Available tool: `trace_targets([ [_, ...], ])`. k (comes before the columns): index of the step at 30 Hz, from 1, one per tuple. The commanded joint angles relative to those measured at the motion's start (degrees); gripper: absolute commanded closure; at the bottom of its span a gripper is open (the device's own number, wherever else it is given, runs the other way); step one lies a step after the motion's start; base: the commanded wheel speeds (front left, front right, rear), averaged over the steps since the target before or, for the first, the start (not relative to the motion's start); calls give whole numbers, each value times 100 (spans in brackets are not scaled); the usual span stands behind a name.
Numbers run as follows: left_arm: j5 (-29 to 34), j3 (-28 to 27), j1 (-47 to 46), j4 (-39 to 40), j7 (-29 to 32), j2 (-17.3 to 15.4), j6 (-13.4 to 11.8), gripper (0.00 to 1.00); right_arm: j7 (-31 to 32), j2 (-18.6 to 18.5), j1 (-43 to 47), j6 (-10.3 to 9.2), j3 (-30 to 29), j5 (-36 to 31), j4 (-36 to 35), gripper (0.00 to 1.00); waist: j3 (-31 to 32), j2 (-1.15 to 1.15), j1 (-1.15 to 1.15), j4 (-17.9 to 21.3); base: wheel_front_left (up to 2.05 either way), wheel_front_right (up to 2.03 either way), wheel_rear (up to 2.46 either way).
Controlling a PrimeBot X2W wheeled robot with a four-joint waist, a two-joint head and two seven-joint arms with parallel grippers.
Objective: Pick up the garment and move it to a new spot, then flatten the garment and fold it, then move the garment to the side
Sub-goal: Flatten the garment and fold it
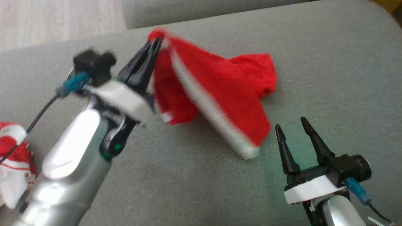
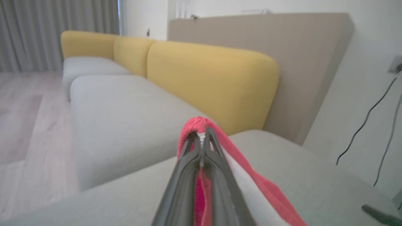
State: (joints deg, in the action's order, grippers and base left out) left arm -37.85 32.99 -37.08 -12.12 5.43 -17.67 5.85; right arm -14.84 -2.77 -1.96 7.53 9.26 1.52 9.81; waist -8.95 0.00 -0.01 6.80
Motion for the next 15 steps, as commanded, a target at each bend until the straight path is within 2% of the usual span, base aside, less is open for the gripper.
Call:
trace_targets([
  [1, -23, -304, -248, 134, -11, -214, -19, 100, -16, -10, -168, -4, 147, 23, -132, 0, -132, 0, 1, -111, 0, 0, 0],
  [6, -89, -412, -138, -209, -145, -377, -3, 100, -16, -18, -280, -4, 533, 192, 252, 0, -357, 0, 1, -298, 0, 0, 0],
  [15, -79, -313, -327, -495, -467, -301, 72, 100, -16, -401, -613, -4, 1467, 440, 1009, 0, -545, 0, 1, -527, 0, 0, 0],
])
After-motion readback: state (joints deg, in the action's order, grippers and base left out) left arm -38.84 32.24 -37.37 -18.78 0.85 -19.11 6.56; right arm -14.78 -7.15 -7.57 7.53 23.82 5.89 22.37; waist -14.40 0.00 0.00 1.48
